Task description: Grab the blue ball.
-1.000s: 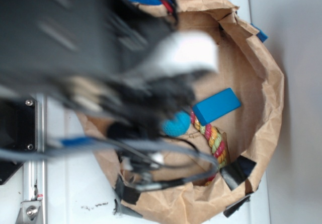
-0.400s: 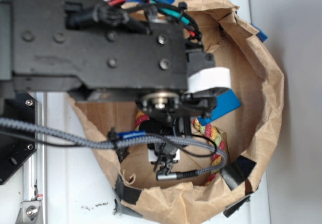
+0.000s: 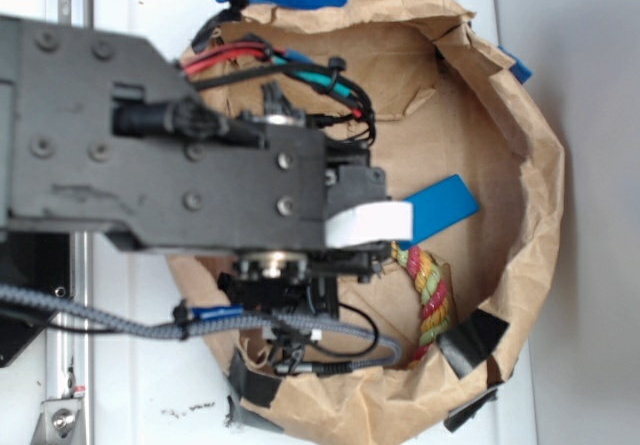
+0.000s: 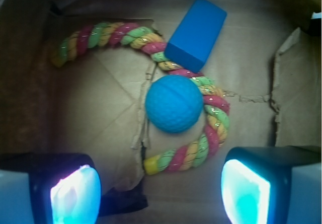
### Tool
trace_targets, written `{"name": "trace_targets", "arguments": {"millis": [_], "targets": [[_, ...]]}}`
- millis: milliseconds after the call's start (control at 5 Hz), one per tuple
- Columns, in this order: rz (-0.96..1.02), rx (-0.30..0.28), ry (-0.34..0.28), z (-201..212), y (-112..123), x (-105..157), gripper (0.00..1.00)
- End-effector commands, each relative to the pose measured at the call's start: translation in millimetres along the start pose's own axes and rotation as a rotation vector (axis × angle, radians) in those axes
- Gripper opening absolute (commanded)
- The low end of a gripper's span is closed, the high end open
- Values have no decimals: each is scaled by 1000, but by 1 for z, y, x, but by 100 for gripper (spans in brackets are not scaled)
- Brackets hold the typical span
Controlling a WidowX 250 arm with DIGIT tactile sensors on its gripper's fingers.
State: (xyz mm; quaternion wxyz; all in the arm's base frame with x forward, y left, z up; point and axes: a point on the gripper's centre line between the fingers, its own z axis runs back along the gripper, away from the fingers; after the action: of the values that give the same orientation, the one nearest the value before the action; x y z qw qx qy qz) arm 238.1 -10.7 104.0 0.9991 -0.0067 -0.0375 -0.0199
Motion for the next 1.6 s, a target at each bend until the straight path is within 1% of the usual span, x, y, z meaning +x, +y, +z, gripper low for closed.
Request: {"name": "trace_targets", "arguments": {"millis": [0, 200, 400, 600, 800, 1000, 1200, 1400], "targets": [[81, 55, 6, -20, 24, 44, 100], [103, 41, -4, -20, 33, 63, 100], [104, 44, -8, -19, 31, 69, 100], [99, 48, -8, -20, 31, 69, 100], [71, 34, 0, -19, 26, 61, 100], [23, 2, -5, -6, 16, 42, 100], [45, -46, -23, -1, 11, 36, 100], [90, -48, -14, -8, 7, 39, 100]]}}
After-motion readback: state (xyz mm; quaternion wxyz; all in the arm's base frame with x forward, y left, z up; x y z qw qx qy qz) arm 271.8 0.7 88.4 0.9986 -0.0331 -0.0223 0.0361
